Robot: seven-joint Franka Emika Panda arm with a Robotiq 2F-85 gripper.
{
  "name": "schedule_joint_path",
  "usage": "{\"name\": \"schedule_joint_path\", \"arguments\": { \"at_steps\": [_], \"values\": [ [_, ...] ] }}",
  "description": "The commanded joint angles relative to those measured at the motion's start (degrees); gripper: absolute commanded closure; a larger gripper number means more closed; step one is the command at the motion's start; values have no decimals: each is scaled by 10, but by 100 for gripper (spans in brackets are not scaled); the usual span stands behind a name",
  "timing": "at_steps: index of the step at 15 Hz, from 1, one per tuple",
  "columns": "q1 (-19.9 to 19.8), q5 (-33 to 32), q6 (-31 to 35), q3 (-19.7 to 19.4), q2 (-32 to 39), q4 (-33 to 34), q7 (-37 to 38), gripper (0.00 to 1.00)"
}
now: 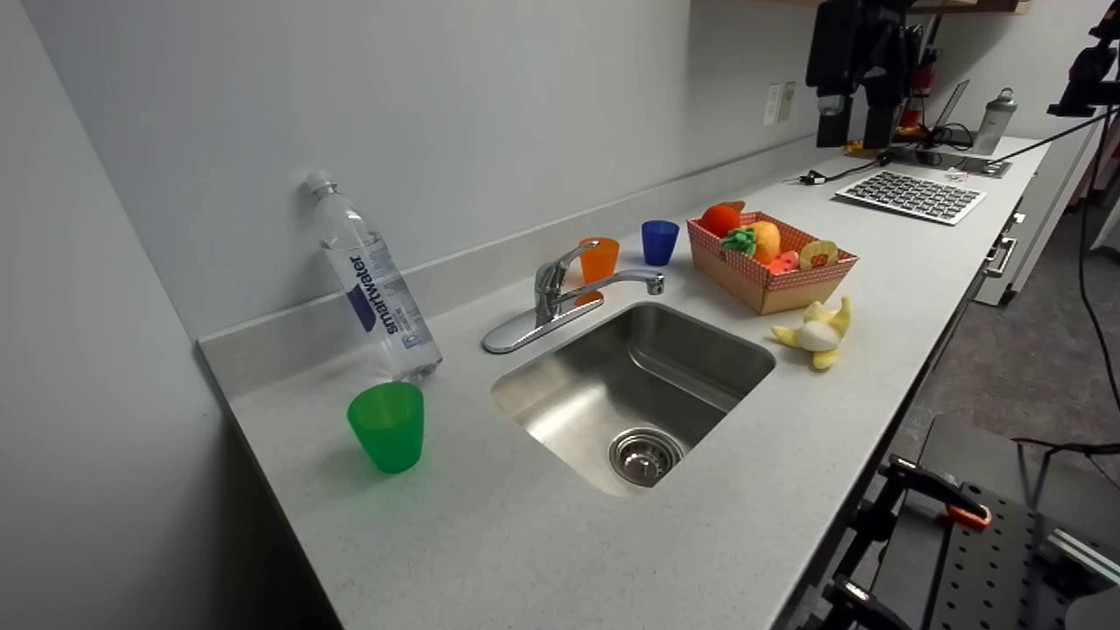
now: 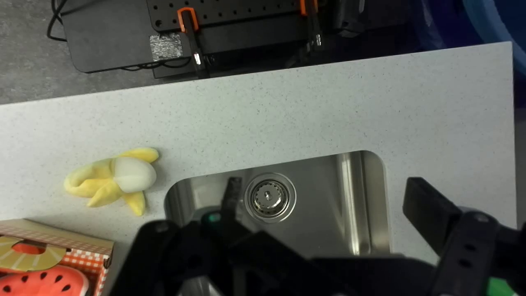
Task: Turn the faucet to the left
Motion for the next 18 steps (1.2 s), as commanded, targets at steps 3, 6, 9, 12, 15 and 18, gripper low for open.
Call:
{"name": "schedule_joint_path", "arguments": {
  "at_steps": [3, 6, 9, 12, 15, 18],
  "values": [
    [-11, 4, -2, 9, 1, 1, -4, 0],
    [-11, 4, -2, 9, 1, 1, -4, 0],
    [-14, 0, 12, 11, 9, 3, 3, 0],
    [-20, -9, 51, 10, 31, 3, 6, 0],
    [-27, -12, 100, 7, 69, 11, 10, 0],
    [-33, -12, 148, 5, 119, 22, 14, 0]
  ]
}}
